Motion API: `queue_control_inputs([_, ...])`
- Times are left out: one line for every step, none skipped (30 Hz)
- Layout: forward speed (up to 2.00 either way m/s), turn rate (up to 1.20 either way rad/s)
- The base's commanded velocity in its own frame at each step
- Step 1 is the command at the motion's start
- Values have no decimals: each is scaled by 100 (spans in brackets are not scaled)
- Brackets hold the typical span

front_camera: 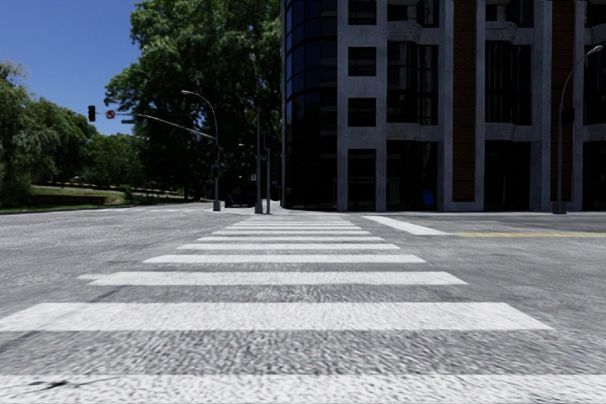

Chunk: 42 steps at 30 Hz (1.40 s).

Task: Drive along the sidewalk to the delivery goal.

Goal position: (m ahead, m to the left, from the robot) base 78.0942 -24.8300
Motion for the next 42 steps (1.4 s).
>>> queue_control_inputs([192,0])
queue_control_inputs([200,0])
queue_control_inputs([200,0])
queue_control_inputs([200,0])
queue_control_inputs([200,0])
queue_control_inputs([200,0])
queue_control_inputs([200,0])
queue_control_inputs([200,0])
queue_control_inputs([200,0])
queue_control_inputs([200,0])
queue_control_inputs([200,0])
queue_control_inputs([200,0])
queue_control_inputs([200,0])
queue_control_inputs([200,0])
queue_control_inputs([200,0])
queue_control_inputs([200,0])
queue_control_inputs([200,0])
queue_control_inputs([200,0])
queue_control_inputs([200,0])
queue_control_inputs([200,0])
queue_control_inputs([200,0])
queue_control_inputs([200,0])
queue_control_inputs([200,0])
queue_control_inputs([200,0])
queue_control_inputs([200,0])
queue_control_inputs([200,0])
queue_control_inputs([200,0])
queue_control_inputs([200,0])
queue_control_inputs([200,0])
queue_control_inputs([200,0])
queue_control_inputs([200,0])
queue_control_inputs([200,0])
queue_control_inputs([200,0])
queue_control_inputs([200,0])
queue_control_inputs([200,0])
queue_control_inputs([200,0])
queue_control_inputs([200,0])
queue_control_inputs([200,5])
queue_control_inputs([200,9])
queue_control_inputs([200,9])
queue_control_inputs([200,15])
queue_control_inputs([200,22])
